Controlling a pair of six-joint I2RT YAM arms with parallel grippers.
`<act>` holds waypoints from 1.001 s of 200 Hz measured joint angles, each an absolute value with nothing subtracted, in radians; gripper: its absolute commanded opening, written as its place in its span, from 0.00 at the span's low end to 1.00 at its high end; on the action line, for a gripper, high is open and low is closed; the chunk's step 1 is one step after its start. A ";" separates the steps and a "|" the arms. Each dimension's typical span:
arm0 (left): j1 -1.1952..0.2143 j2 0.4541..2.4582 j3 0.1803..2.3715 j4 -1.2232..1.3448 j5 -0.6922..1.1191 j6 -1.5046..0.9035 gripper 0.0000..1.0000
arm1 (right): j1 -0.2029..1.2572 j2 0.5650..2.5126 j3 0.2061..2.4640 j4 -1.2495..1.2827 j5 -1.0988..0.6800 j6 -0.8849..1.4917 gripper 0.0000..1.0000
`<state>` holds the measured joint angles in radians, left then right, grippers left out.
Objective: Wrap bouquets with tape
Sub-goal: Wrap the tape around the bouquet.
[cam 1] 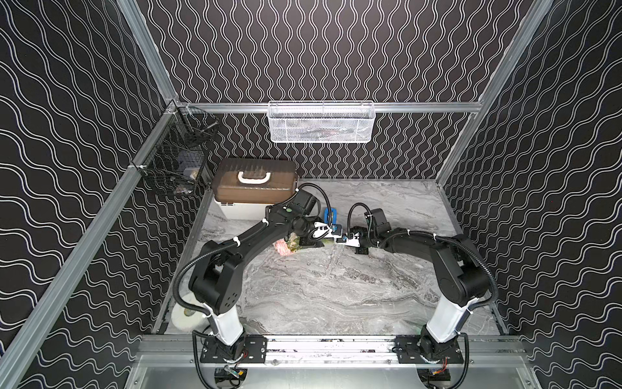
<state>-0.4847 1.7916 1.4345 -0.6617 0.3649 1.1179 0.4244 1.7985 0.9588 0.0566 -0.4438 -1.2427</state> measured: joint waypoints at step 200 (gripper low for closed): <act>-0.485 2.077 1.679 -0.778 0.273 1.019 0.34 | 0.446 1.775 0.732 0.603 -0.373 -1.328 0.00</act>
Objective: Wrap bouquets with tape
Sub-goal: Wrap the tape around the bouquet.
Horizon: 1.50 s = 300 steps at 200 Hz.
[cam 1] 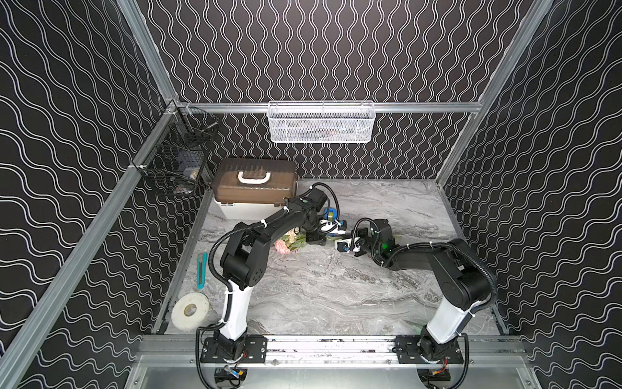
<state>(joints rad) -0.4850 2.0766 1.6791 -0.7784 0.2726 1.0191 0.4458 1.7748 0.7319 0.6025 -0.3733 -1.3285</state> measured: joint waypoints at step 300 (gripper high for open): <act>-0.495 1.843 1.238 -0.324 0.100 0.995 0.00 | 0.232 1.638 1.333 -0.402 -0.640 -0.794 0.46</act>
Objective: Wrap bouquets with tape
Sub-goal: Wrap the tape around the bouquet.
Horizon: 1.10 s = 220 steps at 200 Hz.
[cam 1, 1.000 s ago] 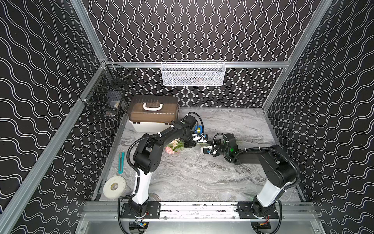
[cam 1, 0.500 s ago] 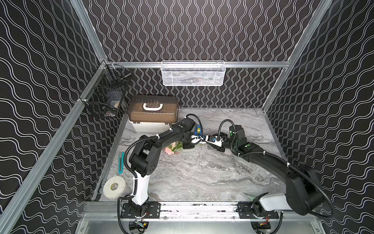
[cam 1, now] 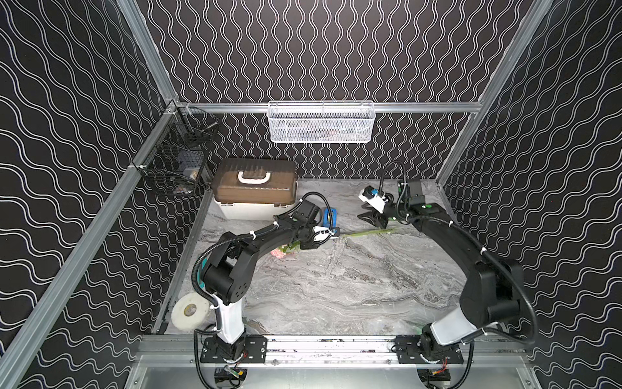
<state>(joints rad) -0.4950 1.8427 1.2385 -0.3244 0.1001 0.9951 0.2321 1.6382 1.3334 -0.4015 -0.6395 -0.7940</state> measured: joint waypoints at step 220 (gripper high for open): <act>-0.589 1.741 0.886 0.388 -0.110 1.285 0.00 | 0.336 2.187 1.850 -1.081 -0.731 -1.042 0.45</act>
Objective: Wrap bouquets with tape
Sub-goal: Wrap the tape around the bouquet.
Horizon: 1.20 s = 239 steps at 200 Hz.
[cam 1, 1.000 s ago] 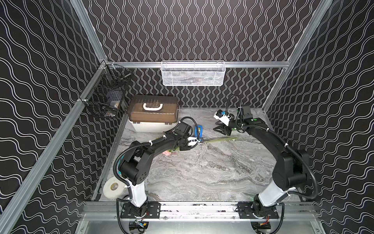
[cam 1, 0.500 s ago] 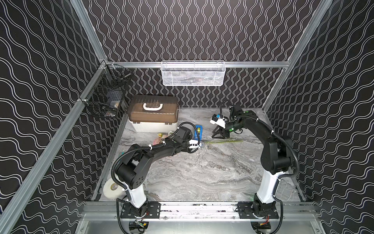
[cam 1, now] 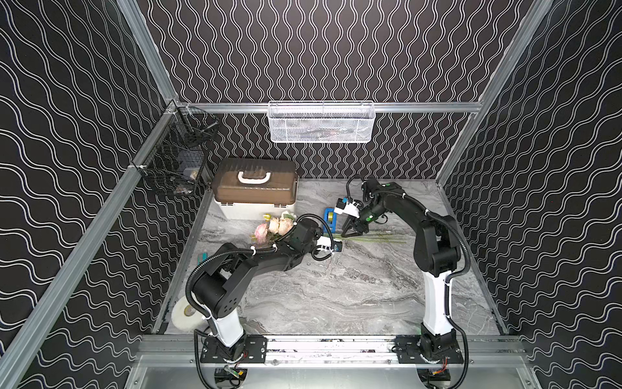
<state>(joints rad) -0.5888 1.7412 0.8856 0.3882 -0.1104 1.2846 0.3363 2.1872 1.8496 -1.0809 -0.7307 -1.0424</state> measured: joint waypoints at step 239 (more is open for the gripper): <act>-0.606 1.760 0.849 0.492 -0.160 1.364 0.00 | 0.340 2.185 1.862 -1.087 -0.687 -1.039 0.64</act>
<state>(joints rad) -0.6056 1.7599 0.8490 0.4919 -0.1600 1.3636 0.3405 2.1849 1.8622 -1.0870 -0.6868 -1.0389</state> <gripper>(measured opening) 0.140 0.638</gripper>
